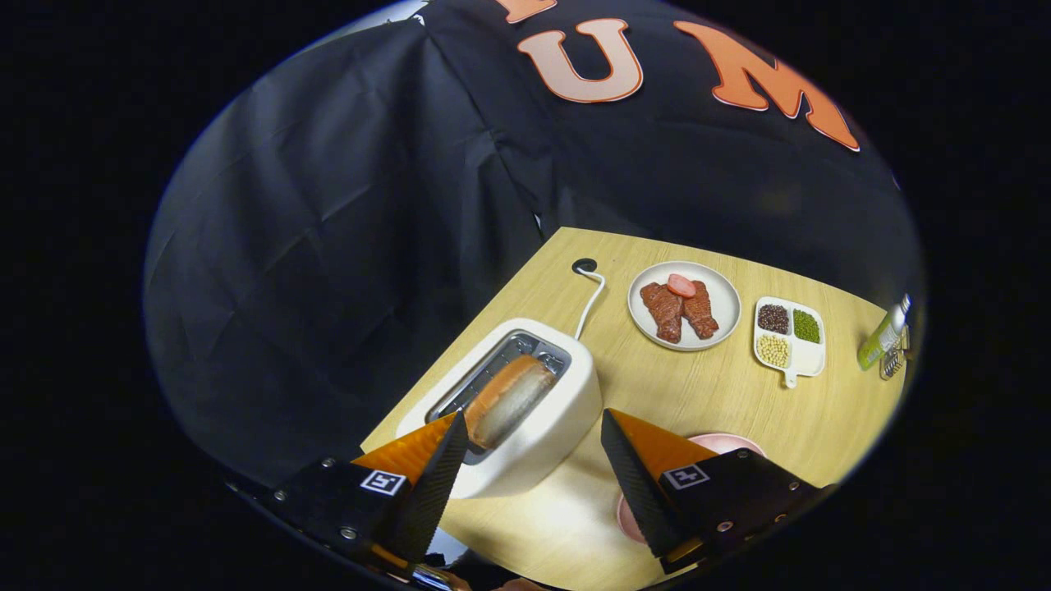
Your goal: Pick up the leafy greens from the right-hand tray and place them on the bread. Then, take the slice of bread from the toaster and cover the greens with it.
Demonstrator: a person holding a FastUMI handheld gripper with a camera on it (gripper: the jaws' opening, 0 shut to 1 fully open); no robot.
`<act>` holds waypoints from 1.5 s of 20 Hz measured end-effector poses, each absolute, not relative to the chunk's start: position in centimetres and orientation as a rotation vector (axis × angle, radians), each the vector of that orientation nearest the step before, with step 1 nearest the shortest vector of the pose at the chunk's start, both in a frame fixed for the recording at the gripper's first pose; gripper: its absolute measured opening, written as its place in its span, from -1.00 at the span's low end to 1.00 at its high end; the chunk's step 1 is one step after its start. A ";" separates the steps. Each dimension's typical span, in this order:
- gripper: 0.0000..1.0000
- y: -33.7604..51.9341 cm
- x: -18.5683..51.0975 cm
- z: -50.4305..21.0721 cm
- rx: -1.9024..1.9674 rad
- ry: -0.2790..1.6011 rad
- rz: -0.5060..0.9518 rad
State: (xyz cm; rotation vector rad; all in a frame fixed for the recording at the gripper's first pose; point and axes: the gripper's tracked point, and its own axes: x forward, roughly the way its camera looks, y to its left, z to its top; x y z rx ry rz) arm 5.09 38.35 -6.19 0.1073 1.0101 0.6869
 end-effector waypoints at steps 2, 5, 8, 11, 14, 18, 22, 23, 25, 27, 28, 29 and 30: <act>0.95 39.4 5.5 -6.1 0.101 1.033 0.676; 0.94 40.7 5.5 -7.2 0.089 1.091 0.651; 0.91 41.9 5.9 -8.5 0.109 1.154 0.618; 0.78 42.5 6.2 -9.8 0.131 1.222 0.580; 0.56 42.6 5.9 -11.0 0.144 1.294 0.547; 0.13 42.3 6.8 -11.7 0.164 1.309 0.491; -0.45 42.3 6.6 -11.6 0.181 1.311 0.494; -0.61 42.3 6.5 -11.4 0.191 1.308 0.501; -0.70 42.0 6.5 -11.1 0.197 1.293 0.512; -0.74 41.8 6.4 -10.4 0.207 1.277 0.528; -0.74 41.7 6.5 -10.0 0.212 1.265 0.537; -0.74 41.6 6.3 -9.4 0.221 1.253 0.551; -0.74 41.5 6.4 -8.8 0.231 1.240 0.563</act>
